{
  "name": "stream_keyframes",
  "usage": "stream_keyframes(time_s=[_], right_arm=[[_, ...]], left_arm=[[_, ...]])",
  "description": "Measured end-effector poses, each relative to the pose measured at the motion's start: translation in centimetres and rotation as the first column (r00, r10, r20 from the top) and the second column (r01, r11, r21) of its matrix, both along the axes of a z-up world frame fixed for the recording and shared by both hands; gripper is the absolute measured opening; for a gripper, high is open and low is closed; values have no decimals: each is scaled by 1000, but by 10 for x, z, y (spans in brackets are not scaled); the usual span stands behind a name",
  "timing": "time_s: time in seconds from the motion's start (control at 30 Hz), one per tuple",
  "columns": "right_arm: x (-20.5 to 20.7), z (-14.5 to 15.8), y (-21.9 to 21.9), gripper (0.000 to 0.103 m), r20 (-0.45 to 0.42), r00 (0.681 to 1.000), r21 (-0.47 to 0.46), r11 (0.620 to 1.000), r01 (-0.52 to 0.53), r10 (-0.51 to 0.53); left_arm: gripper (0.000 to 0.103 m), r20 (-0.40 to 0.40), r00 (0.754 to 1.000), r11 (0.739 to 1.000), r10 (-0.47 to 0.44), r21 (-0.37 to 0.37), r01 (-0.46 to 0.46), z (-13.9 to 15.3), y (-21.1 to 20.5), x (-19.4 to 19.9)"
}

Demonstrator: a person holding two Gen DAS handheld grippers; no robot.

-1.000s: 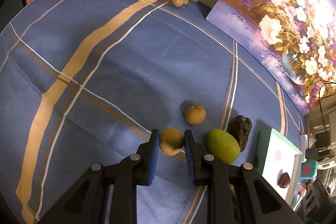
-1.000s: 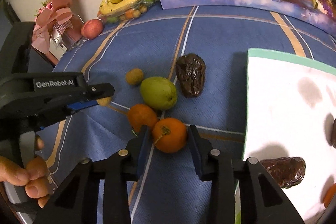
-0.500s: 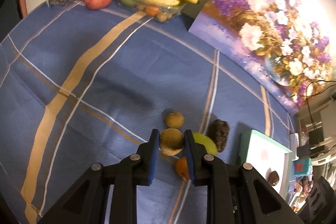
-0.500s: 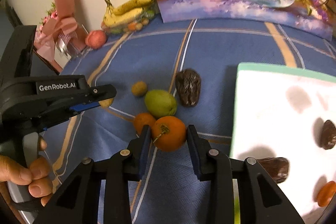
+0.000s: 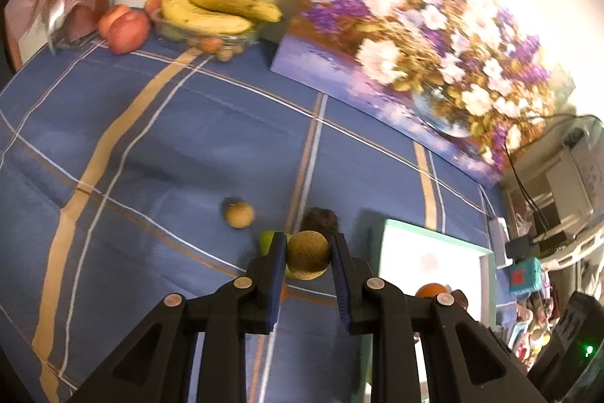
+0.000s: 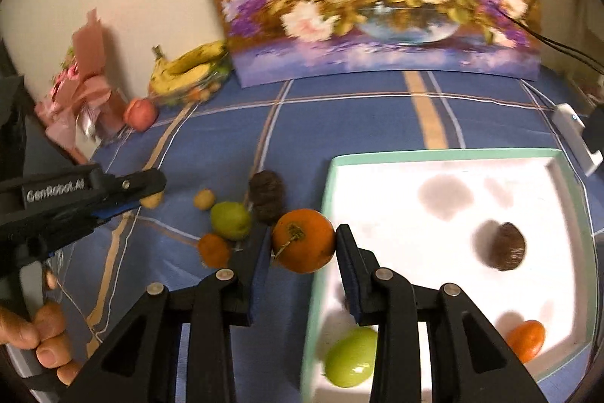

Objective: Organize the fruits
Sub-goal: 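Carry the brown fruit and the orange over the white tray with both tools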

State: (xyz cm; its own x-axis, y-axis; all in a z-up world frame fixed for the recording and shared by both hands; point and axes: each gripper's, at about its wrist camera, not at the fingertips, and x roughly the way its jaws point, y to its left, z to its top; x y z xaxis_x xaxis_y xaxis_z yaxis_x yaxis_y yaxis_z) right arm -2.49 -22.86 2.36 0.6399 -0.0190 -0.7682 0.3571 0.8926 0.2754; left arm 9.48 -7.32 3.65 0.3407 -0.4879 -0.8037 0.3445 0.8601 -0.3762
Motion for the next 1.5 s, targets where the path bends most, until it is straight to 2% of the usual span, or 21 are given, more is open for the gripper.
stream_keyframes(time_s=[0.27, 0.63, 1.1, 1.5], right_arm=[[-30, 5, -51, 36, -2, 988, -28, 988, 152, -152], [-72, 4, -107, 36, -41, 950, -93, 947, 306, -311], [-102, -4, -139, 36, -81, 921, -74, 924, 376, -381], [-96, -51, -144, 36, -227, 904, -15, 929, 369, -363]], left_arm=[[25, 16, 991, 990, -135, 29, 135, 0, -53, -32], [25, 21, 953, 950, -301, 99, 297, -15, -124, -71], [25, -34, 950, 938, -310, 153, 311, -50, -147, -70], [25, -94, 945, 920, -314, 217, 327, -81, -155, -74]])
